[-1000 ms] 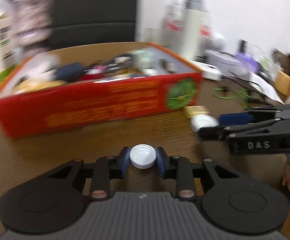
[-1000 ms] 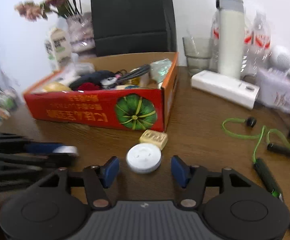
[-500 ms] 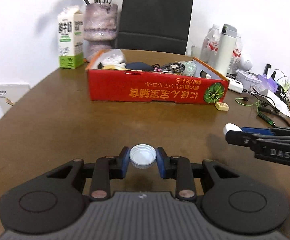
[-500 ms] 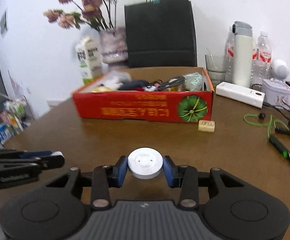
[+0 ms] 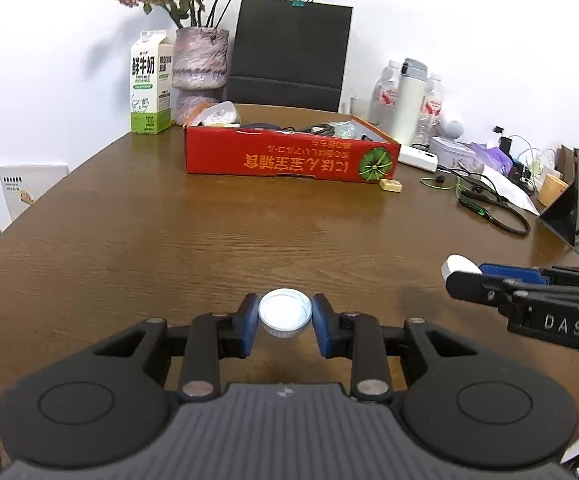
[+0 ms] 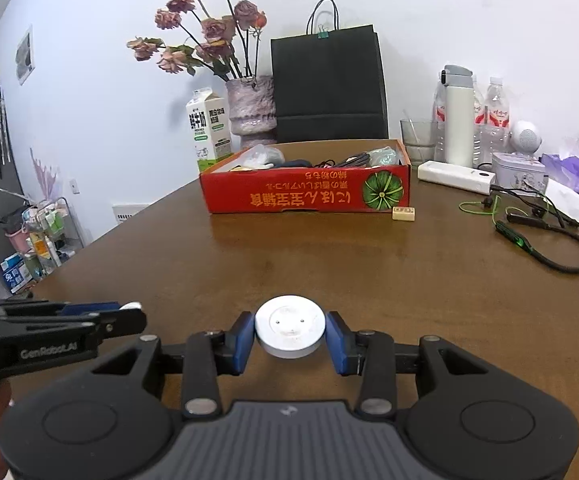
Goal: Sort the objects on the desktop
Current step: 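Carry the white cap and white lid over the red box and release both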
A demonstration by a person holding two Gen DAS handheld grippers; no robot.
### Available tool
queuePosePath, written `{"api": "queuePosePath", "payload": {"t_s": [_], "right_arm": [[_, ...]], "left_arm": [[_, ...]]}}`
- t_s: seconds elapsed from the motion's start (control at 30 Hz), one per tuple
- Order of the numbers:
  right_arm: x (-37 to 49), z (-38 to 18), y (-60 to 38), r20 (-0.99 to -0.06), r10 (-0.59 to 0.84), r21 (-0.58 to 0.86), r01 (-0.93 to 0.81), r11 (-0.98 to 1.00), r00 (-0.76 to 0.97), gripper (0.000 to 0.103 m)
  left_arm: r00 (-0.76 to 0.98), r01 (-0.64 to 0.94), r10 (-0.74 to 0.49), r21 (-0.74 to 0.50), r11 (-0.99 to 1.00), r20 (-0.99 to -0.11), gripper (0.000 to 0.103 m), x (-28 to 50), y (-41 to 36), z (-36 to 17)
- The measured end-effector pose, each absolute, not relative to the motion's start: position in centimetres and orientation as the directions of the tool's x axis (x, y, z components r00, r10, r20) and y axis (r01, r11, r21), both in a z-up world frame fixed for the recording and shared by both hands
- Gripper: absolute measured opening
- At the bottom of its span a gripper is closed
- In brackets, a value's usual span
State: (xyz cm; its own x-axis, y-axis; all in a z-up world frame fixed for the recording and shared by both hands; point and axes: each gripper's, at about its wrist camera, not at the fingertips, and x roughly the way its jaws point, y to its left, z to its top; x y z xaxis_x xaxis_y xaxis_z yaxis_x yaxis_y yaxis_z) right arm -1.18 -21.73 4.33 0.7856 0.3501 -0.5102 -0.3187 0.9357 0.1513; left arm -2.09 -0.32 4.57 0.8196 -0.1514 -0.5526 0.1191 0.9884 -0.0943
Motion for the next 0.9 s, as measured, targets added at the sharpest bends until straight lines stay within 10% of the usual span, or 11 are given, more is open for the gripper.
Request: {"api": "queuePosePath", "payload": {"t_s": [0.9], "right_arm": [[2.3, 7.7, -22.8, -0.417, 0.387, 0.161, -0.352, 0.922, 0.823, 0.038]], "left_arm": [[0.832, 0.140, -0.193, -0.138, 0.980, -0.521, 0.029, 3.4, -1.2, 7.7]]}}
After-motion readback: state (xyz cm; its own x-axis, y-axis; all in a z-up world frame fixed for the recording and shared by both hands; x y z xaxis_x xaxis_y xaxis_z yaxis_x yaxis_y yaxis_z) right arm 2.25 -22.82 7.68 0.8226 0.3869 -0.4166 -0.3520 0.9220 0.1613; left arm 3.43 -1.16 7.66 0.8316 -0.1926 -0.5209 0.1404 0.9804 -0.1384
